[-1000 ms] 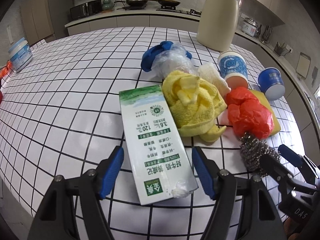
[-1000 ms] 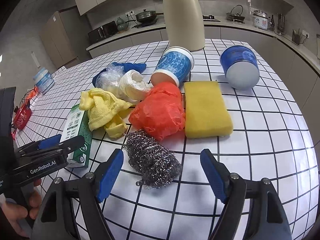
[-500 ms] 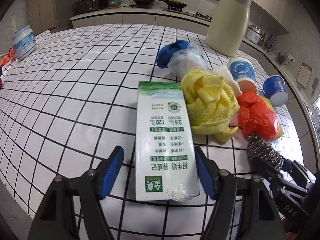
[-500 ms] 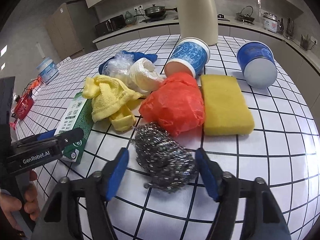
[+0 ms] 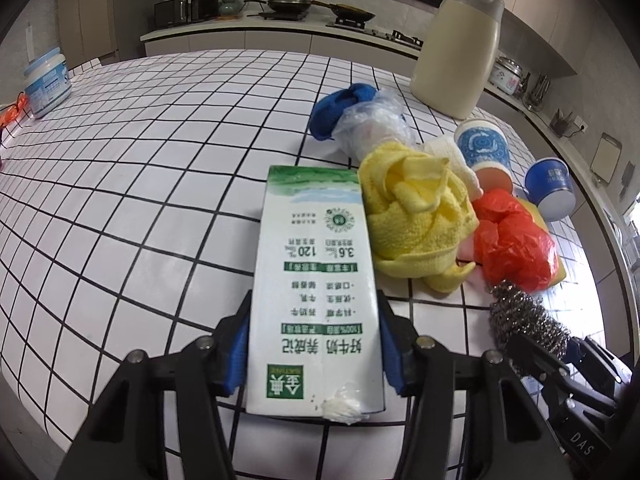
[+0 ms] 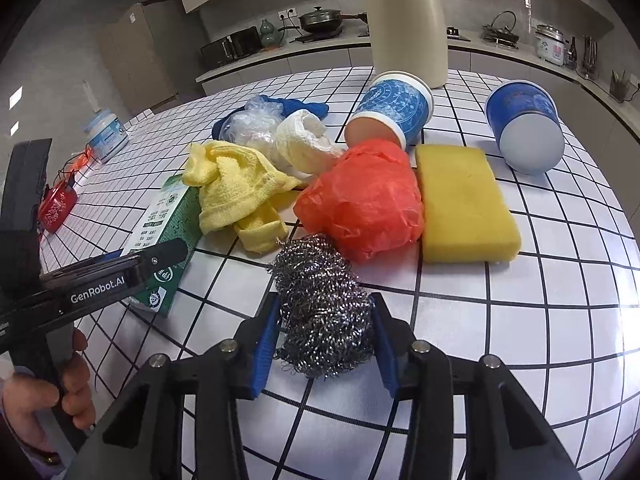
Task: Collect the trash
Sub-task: 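Grasp the green-and-white carton with left tool while right tool grasps the steel wool, then lift and carry the carton and steel wool over the black bucket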
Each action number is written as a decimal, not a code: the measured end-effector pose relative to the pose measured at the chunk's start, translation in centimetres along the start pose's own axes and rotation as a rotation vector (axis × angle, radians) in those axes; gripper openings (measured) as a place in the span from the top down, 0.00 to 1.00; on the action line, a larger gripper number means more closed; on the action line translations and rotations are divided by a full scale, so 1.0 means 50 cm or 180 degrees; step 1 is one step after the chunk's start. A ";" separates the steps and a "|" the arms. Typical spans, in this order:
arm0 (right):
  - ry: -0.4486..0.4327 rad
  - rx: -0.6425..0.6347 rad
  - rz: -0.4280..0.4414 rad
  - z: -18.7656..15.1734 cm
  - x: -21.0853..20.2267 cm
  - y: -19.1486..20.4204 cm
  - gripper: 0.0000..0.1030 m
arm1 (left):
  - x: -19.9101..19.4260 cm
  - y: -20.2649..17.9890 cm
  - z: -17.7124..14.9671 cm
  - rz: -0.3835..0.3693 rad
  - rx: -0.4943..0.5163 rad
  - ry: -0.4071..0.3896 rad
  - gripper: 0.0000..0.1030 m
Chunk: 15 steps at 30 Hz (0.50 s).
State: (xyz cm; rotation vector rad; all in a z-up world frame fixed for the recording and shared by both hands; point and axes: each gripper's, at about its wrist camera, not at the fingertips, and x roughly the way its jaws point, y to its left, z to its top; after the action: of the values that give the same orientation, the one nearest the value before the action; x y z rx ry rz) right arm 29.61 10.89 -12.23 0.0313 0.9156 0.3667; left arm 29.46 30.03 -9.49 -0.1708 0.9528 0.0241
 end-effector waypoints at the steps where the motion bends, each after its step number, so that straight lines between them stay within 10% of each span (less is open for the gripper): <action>1: -0.0001 0.0004 0.0017 -0.001 -0.003 0.000 0.56 | -0.003 0.001 -0.002 0.0004 -0.0003 -0.0010 0.47; 15: 0.0051 -0.0037 0.0004 -0.030 -0.028 -0.014 0.55 | -0.020 -0.031 -0.042 0.0095 0.0112 0.0066 0.46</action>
State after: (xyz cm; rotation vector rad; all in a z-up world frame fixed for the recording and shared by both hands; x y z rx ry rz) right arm 27.85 9.60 -12.21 0.0183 0.9293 0.3738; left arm 27.35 28.25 -9.66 -0.1246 0.9757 0.0330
